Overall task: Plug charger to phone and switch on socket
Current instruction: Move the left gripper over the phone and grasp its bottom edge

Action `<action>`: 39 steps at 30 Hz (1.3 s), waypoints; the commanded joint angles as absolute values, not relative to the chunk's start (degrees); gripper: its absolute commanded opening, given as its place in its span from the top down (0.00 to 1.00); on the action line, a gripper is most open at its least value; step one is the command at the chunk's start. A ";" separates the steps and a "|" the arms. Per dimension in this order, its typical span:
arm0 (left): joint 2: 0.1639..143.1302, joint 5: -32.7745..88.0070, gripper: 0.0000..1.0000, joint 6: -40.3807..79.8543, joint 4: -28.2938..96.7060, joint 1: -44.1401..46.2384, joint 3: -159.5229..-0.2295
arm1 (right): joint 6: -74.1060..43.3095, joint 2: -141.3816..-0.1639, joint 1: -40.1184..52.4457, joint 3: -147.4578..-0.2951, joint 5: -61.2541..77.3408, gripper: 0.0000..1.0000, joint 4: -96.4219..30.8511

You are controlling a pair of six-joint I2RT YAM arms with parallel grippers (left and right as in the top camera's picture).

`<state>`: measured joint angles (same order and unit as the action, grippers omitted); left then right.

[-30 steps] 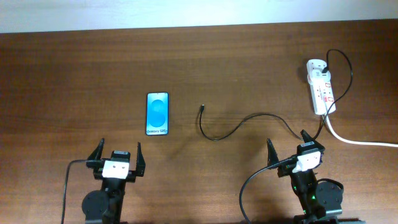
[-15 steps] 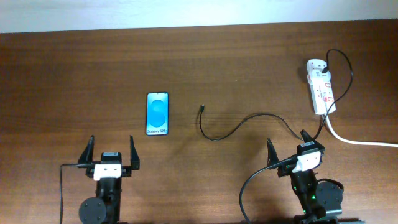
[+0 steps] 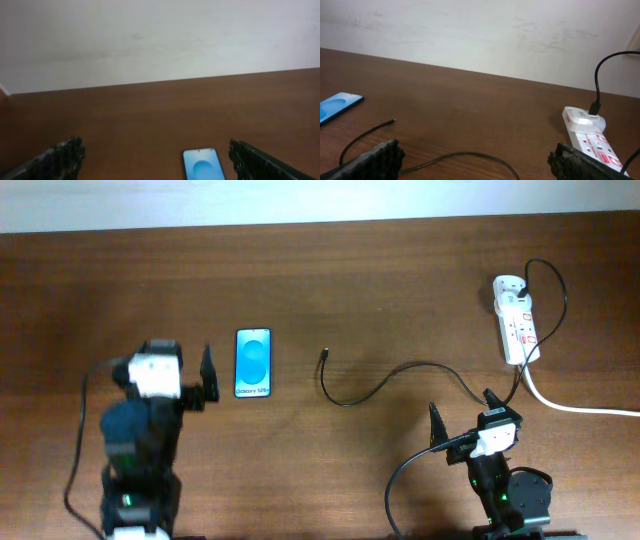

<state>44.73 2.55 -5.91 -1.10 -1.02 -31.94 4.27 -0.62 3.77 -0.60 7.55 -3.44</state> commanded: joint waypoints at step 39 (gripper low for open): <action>123.02 -0.08 0.01 11.33 56.71 10.79 -94.85 | 3.64 -0.19 4.12 -0.32 8.34 0.02 -3.66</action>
